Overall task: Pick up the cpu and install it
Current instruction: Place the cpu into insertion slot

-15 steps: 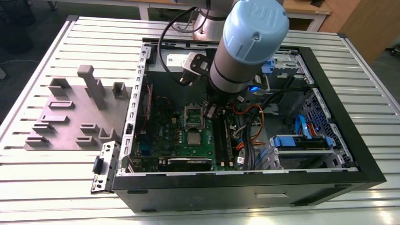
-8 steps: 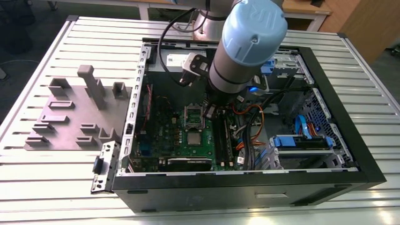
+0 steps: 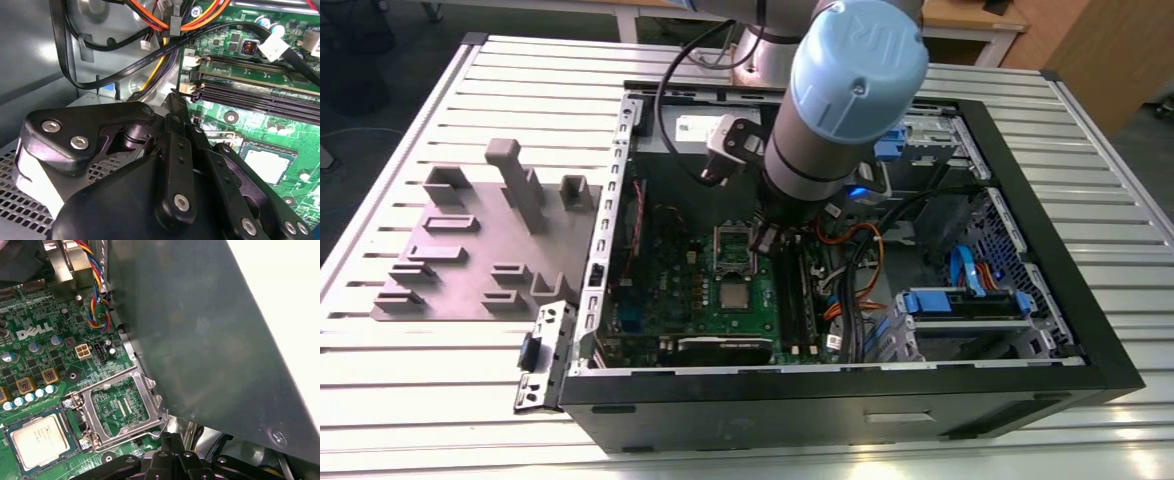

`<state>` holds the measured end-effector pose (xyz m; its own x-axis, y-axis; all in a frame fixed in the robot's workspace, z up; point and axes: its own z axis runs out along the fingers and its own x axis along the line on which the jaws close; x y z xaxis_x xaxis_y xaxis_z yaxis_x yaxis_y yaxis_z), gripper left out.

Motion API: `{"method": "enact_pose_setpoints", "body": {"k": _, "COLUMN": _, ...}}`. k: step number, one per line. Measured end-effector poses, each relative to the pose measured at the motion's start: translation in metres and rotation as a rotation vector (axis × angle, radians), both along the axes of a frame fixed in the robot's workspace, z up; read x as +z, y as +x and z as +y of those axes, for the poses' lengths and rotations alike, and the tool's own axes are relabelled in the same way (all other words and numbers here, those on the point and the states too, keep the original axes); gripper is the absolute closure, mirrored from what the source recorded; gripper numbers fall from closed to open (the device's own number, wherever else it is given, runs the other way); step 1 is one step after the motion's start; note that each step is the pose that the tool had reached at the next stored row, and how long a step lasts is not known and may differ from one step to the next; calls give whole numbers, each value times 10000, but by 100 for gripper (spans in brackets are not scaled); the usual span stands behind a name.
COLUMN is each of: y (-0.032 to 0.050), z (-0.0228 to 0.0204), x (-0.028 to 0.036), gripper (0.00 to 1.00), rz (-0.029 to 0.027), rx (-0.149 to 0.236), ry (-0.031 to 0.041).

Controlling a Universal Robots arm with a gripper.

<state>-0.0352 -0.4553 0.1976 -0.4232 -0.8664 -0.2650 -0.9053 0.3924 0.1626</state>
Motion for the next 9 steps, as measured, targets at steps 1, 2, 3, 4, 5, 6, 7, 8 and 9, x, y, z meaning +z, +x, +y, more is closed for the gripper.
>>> {"method": "enact_pose_setpoints", "body": {"k": 1, "y": -3, "z": 0, "x": -1, "gripper": 89, "rz": 0, "rx": 0, "ry": 1}}
{"method": "enact_pose_setpoints", "body": {"k": 2, "y": -6, "z": 0, "x": -2, "gripper": 89, "rz": 0, "rx": 0, "ry": 2}}
{"method": "enact_pose_setpoints", "body": {"k": 3, "y": -10, "z": 1, "x": -2, "gripper": 89, "rz": 0, "rx": 0, "ry": 5}}
{"method": "enact_pose_setpoints", "body": {"k": 4, "y": -12, "z": 1, "x": -3, "gripper": 89, "rz": -1, "rx": 1, "ry": 10}}
{"method": "enact_pose_setpoints", "body": {"k": 5, "y": -17, "z": 1, "x": -3, "gripper": 89, "rz": -1, "rx": 0, "ry": 16}}
{"method": "enact_pose_setpoints", "body": {"k": 6, "y": -20, "z": 1, "x": -3, "gripper": 89, "rz": -1, "rx": 0, "ry": 19}}
{"method": "enact_pose_setpoints", "body": {"k": 7, "y": -24, "z": 1, "x": -3, "gripper": 89, "rz": -1, "rx": 0, "ry": 19}}
{"method": "enact_pose_setpoints", "body": {"k": 8, "y": -33, "z": 1, "x": -3, "gripper": 89, "rz": -1, "rx": 1, "ry": 19}}
{"method": "enact_pose_setpoints", "body": {"k": 9, "y": -41, "z": 1, "x": -3, "gripper": 89, "rz": -1, "rx": 1, "ry": 19}}
